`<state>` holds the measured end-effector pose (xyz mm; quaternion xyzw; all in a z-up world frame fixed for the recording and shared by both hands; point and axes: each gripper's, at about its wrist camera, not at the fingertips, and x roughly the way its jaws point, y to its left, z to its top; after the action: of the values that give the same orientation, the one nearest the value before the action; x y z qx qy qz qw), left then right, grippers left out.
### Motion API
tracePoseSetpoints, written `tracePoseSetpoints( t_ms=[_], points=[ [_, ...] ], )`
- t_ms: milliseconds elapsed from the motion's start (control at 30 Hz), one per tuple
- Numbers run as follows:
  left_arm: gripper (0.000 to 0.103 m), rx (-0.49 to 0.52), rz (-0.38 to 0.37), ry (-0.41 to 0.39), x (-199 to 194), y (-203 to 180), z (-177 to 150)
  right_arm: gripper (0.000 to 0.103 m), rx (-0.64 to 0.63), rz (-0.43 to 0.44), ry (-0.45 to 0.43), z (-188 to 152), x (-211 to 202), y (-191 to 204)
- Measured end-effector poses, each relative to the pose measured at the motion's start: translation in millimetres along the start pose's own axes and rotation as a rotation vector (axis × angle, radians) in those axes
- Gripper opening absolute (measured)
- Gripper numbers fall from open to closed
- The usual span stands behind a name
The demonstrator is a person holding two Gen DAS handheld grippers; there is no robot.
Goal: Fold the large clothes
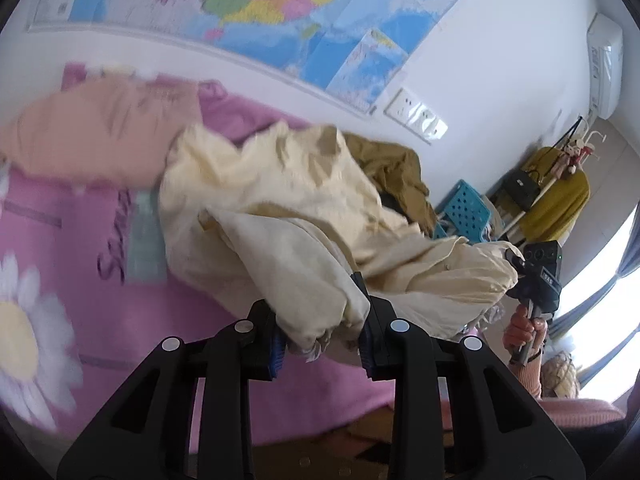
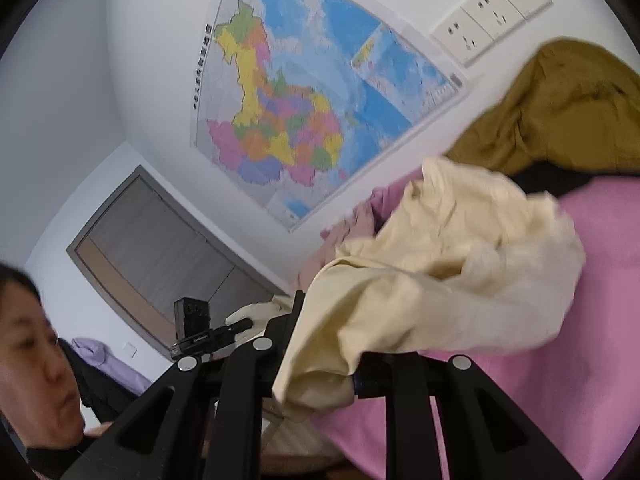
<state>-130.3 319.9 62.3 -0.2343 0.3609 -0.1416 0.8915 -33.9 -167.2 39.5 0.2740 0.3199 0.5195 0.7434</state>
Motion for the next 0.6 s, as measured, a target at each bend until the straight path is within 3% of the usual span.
tracePoseSetpoints(
  t_ms=[267, 600],
  points=[
    [0.027, 0.003, 0.042, -0.011, 26, 3, 80, 0.017, 0.071, -0.051, -0.048, 72, 37, -31],
    [0.023, -0.017, 0.123, 0.006, 72, 22, 148, 0.017, 0.135, -0.137, -0.040, 124, 77, -63]
  ],
)
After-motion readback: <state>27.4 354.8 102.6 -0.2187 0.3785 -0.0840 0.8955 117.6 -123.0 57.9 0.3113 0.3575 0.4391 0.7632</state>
